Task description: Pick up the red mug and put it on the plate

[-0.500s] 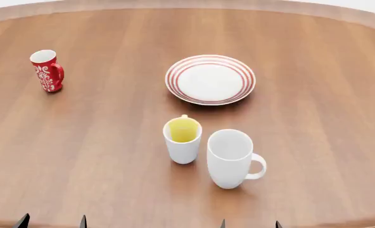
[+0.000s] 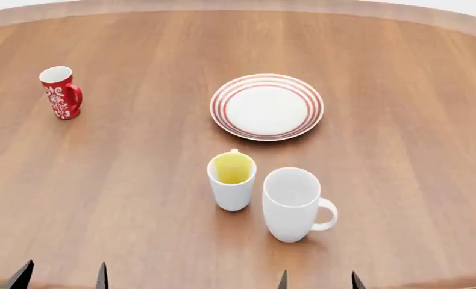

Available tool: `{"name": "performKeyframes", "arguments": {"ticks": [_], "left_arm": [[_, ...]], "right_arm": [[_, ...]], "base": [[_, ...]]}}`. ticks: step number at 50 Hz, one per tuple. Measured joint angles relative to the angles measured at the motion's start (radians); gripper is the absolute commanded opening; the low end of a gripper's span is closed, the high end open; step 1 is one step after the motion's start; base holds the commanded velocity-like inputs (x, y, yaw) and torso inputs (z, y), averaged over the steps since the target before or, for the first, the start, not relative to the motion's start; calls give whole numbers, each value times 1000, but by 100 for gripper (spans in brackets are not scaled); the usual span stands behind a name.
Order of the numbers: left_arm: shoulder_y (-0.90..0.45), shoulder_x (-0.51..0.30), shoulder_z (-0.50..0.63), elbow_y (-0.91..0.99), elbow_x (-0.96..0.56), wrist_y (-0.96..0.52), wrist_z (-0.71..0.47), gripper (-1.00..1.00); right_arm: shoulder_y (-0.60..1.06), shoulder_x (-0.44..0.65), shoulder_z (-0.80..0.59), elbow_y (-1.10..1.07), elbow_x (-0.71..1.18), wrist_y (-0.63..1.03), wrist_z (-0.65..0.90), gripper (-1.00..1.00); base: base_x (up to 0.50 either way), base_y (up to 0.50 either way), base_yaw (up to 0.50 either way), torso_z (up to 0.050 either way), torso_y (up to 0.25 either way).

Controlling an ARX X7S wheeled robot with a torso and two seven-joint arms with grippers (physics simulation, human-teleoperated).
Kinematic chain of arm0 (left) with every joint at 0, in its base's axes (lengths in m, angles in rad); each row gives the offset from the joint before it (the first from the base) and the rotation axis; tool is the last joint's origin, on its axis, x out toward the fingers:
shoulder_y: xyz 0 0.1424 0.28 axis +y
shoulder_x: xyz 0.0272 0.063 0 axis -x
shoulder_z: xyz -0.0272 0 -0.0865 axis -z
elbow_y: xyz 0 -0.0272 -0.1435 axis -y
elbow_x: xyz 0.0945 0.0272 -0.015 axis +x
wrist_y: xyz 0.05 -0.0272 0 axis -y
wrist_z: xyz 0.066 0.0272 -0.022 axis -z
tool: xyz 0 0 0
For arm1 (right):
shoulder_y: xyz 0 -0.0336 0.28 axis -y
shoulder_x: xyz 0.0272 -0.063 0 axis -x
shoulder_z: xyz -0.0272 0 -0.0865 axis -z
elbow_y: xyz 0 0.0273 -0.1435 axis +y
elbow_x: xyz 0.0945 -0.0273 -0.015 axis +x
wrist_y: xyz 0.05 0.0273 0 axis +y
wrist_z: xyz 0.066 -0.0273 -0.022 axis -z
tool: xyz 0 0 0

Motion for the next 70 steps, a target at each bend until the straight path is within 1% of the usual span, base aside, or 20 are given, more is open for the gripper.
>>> {"name": "performKeyframes", "arguments": {"ticks": [6,11,17,24,32,40,70], "left_arm": [[-27,-17,11,128,-13,-129,-17,100],[-48,-30,20,222,-21,-220,-30,100],[-65,-41,26,296,-31,-289,-43,100],[-76,-53,29,353,-43,-339,-56,100],[-83,-64,34,400,-53,-377,-69,100],[-86,-73,37,423,-64,-395,-78,100],[-90,-96,42,427,-96,-402,-107,100]], "right_arm": [[62,18,22,-139,31,191,22,100],[158,33,74,-225,56,363,60,100],[283,56,142,-254,69,518,112,100],[399,85,205,-244,77,635,155,100],[475,110,239,-231,84,712,178,100],[513,123,256,-222,93,757,188,100],[551,138,250,-192,114,799,198,100]], "base": [[0,0,0,0,0],[0,0,0,0,0],[0,0,0,0,0],[0,0,0,0,0],[468,0,0,0,0],[500,0,0,0,0],[500,0,0,0,1]]}}
